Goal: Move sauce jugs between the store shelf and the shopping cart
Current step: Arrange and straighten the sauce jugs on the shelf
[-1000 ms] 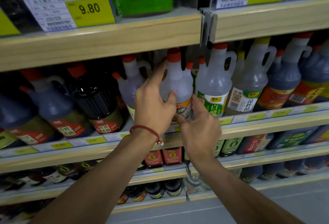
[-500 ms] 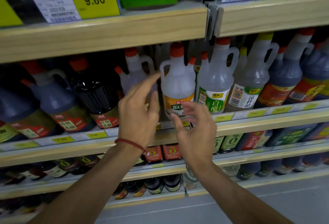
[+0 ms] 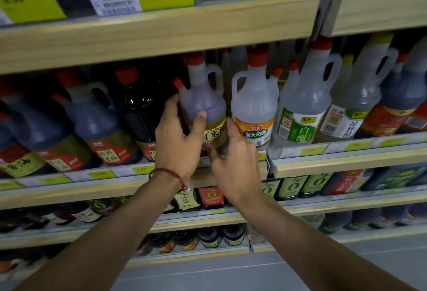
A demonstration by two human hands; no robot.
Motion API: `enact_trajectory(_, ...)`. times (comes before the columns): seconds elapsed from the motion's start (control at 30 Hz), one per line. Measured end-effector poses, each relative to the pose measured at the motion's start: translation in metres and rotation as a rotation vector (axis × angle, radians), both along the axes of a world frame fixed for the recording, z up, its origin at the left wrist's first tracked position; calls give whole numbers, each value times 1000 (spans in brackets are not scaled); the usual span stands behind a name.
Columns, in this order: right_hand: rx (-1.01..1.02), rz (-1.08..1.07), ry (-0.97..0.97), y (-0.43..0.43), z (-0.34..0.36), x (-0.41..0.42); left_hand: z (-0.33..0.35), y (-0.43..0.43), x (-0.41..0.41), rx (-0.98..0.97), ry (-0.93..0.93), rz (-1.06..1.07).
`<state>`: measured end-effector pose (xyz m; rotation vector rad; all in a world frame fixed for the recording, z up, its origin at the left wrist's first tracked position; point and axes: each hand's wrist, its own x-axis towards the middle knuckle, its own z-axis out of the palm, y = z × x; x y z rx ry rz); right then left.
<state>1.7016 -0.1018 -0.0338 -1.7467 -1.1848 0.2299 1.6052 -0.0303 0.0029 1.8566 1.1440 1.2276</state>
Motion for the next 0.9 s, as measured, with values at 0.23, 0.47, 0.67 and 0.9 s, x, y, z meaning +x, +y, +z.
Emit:
enact_trajectory(0.23,47,-33,105,5,-7,2,-13,6,-9,-212,-90,-121)
enact_trajectory(0.47,117,-67,175,-5,-4,7,-22,8,-7,-383,-216,-207)
enact_trajectory(0.67,130,-45,155,-9,-6,16,-26,4,-1,-406,-246,-210)
enact_trajectory(0.9,147,-26,132,-11,-7,19,-30,4,4,-392,-266,-211)
